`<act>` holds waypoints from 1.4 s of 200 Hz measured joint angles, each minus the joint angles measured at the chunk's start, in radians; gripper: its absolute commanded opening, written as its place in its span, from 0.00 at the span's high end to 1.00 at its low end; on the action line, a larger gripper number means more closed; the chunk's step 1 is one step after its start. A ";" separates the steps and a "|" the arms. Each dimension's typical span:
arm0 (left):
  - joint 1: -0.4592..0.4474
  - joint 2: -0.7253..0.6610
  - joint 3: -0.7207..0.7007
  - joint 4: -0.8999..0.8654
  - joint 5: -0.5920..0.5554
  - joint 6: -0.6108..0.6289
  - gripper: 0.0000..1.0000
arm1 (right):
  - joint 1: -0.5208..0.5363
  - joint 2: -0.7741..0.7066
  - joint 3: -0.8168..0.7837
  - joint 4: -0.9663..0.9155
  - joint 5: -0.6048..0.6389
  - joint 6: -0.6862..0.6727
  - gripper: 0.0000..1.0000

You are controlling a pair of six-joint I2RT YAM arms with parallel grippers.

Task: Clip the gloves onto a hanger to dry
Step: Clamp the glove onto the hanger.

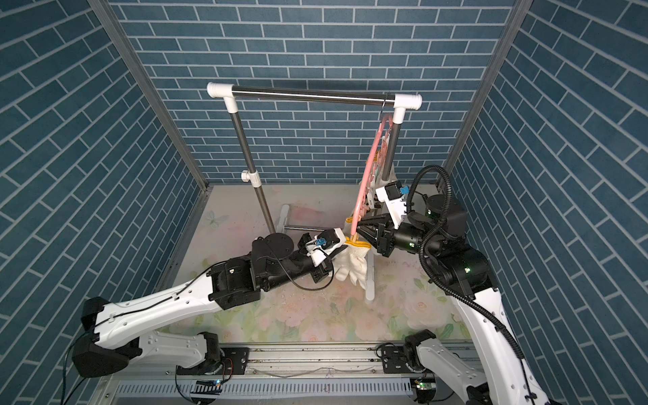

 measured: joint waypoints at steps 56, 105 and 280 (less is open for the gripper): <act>0.000 0.000 0.005 0.010 0.002 -0.007 1.00 | 0.000 -0.010 -0.001 0.000 -0.001 0.000 0.86; 0.001 0.000 0.036 0.008 0.021 -0.028 1.00 | 0.000 -0.022 -0.010 0.005 0.001 0.000 0.86; 0.002 -0.029 -0.035 0.044 -0.057 -0.052 0.38 | 0.000 -0.056 -0.007 -0.038 0.127 -0.042 0.36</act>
